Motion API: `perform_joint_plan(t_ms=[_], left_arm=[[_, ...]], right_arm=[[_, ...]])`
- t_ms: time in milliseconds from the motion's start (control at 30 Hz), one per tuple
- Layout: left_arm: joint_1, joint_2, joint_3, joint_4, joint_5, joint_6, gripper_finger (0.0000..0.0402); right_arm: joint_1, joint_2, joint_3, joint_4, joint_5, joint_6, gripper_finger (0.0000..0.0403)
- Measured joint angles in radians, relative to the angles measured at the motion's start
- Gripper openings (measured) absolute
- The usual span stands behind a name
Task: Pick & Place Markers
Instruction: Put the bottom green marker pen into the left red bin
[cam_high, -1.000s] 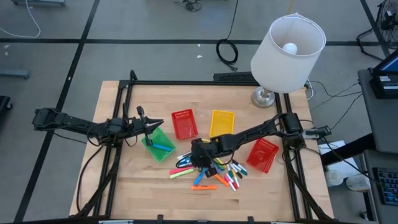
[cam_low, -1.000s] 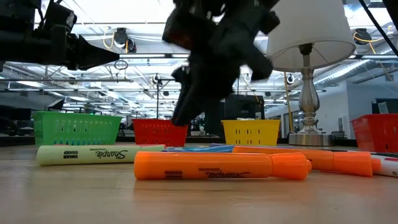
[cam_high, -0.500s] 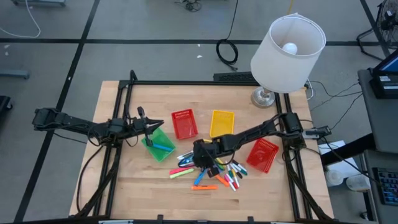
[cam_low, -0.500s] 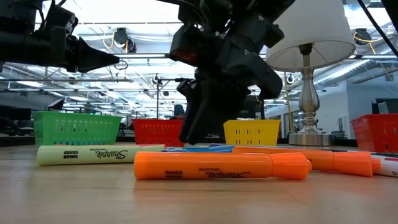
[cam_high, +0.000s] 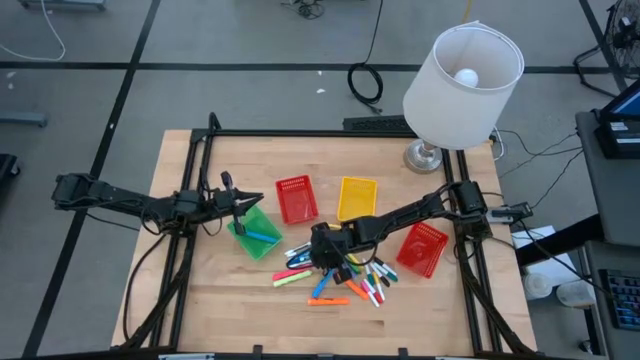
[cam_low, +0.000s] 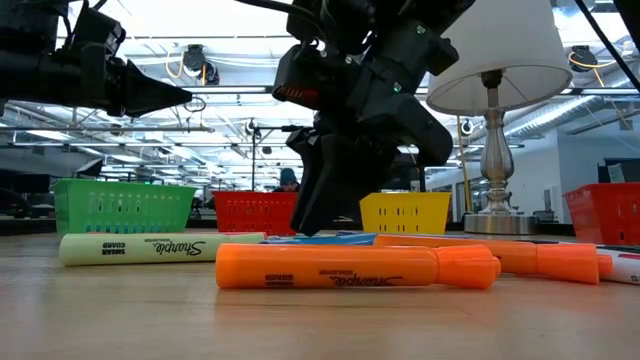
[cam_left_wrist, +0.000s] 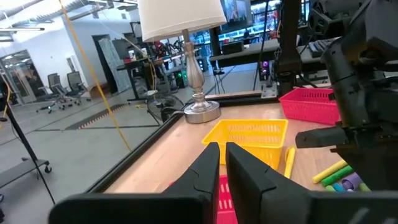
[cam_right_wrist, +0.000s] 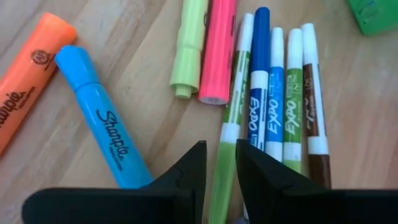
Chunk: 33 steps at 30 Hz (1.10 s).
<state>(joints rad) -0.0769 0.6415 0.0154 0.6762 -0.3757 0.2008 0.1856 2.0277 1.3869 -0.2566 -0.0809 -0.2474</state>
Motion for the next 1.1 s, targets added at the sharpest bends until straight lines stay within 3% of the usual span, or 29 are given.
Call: perform_joint_plan(t_ms=[933, 1100], left_arm=[[0.000, 0.000, 0.000, 0.007, 0.000, 0.000, 0.0037], [0.000, 0.000, 0.000, 0.009, 0.000, -0.001, 0.0037]], right_arm=[[-0.009, -0.001, -0.061, 0.028, -0.032, 0.026, 0.0072], [-0.009, -0.001, -0.061, 0.028, -0.028, 0.029, 0.0034]])
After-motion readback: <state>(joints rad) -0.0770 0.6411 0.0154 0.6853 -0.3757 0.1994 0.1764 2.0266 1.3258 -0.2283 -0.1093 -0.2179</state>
